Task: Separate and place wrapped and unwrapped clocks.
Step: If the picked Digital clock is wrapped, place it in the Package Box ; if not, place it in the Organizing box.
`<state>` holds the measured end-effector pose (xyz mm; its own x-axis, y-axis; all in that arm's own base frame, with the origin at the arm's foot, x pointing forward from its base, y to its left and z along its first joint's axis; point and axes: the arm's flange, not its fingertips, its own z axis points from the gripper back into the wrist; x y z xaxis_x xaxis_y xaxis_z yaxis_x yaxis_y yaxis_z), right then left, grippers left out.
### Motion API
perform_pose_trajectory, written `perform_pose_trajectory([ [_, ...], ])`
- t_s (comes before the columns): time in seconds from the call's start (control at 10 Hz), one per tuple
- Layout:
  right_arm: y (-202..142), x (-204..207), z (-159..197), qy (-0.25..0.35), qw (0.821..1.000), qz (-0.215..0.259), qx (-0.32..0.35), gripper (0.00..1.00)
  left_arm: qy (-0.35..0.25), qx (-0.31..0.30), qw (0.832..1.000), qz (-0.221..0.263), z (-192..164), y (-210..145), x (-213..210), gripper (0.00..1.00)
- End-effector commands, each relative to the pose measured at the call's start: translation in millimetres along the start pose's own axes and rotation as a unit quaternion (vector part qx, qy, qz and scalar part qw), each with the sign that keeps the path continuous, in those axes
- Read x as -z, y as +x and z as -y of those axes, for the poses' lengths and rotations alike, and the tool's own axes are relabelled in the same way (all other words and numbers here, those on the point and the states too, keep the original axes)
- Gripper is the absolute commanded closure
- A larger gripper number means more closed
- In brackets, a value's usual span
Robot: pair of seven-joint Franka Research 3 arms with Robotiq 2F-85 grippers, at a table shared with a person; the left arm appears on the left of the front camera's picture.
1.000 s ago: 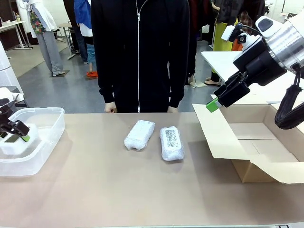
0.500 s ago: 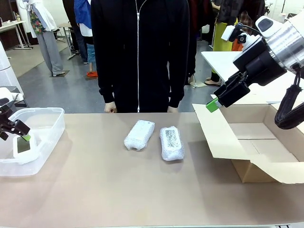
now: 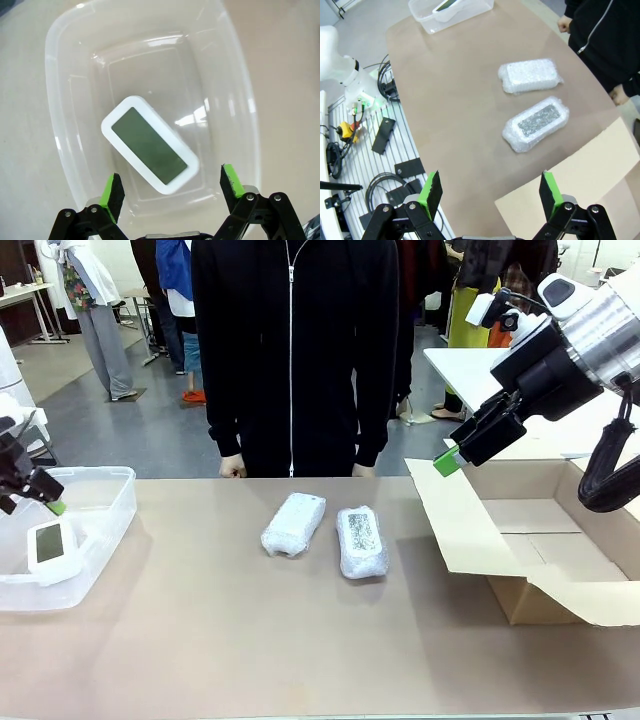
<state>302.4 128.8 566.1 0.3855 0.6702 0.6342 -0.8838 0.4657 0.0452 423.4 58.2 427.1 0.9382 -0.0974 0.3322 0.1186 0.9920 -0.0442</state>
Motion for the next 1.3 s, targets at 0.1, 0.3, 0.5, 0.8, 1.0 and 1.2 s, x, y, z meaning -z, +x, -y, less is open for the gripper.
perform_pose_trajectory([
  [0.1, -1.2, 0.2, 0.1, 0.004, 1.000, -0.002, 0.002, 0.00, -0.005, -0.026, 1.000, 0.007, 37.9, -2.7, -52.8, 0.00],
  [0.3, -1.2, 0.2, 0.1, 0.004, 1.000, -0.002, 0.002, 0.00, 0.012, -0.020, 1.000, 0.018, 50.2, -2.0, -84.2, 0.00],
  [0.5, -1.2, 0.2, 0.1, 0.004, 1.000, -0.002, 0.002, 0.00, 0.011, -0.011, 1.000, 0.020, 52.2, -0.6, -100.3, 0.00],
  [0.8, -1.2, 0.2, 0.1, 0.004, 1.000, -0.002, 0.002, 0.00, 0.026, -0.006, 1.000, 0.005, 55.8, 0.5, -119.3, 0.00],
  [1.0, -1.2, 0.2, 0.1, 0.004, 1.000, -0.002, 0.002, 0.00, 0.024, -0.002, 1.000, -0.010, 57.1, 1.0, -126.5, 0.00],
  [1.2, -1.2, 0.2, 0.1, 0.004, 1.000, -0.002, 0.002, 0.00, 0.028, -0.011, 0.999, -0.021, 57.7, -0.2, -129.5, 0.00],
])
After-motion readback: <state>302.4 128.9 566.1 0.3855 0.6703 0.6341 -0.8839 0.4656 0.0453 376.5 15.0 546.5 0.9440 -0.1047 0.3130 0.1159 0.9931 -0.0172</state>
